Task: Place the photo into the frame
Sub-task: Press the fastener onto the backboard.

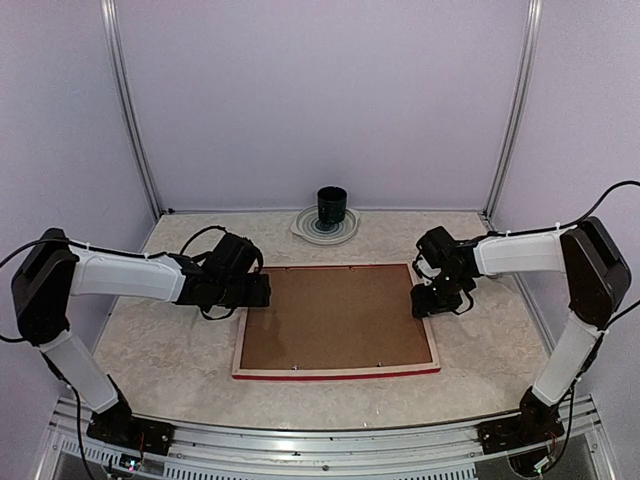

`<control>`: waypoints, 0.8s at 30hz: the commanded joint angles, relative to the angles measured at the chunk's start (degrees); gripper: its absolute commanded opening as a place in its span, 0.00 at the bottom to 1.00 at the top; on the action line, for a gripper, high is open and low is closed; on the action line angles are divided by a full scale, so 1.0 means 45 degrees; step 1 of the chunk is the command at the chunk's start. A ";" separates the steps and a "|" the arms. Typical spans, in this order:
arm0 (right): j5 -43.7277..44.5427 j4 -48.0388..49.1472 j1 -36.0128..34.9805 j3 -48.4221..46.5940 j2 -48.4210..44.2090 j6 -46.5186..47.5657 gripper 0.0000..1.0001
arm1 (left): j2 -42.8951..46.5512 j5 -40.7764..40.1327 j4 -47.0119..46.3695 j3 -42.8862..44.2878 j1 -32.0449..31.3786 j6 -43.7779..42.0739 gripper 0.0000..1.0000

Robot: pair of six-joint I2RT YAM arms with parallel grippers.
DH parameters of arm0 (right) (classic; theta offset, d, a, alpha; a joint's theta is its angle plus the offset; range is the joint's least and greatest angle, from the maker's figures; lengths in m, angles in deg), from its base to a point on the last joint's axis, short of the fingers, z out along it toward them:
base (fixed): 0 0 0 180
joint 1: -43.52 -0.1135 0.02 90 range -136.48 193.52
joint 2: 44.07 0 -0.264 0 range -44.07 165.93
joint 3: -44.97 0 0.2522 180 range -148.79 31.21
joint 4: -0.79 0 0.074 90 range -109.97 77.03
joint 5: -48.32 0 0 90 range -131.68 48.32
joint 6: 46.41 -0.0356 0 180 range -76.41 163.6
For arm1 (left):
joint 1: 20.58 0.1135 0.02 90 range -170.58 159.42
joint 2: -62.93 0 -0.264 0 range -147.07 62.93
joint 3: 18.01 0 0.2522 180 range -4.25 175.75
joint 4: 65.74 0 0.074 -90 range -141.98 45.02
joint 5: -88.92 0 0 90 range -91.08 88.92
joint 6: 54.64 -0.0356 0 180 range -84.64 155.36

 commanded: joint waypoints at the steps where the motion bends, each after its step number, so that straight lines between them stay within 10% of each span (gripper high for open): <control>1: 0.0404 -0.0310 -0.0294 -0.0071 0.0553 0.0071 0.54 | -0.0381 -0.1216 0.0546 -0.0048 -0.0144 -0.0169 0.73; 24: 0.0502 -0.0232 -0.0295 0.0070 0.0395 0.0314 0.50 | -0.2321 -0.0940 -0.0032 0.0591 0.1062 -0.0529 0.71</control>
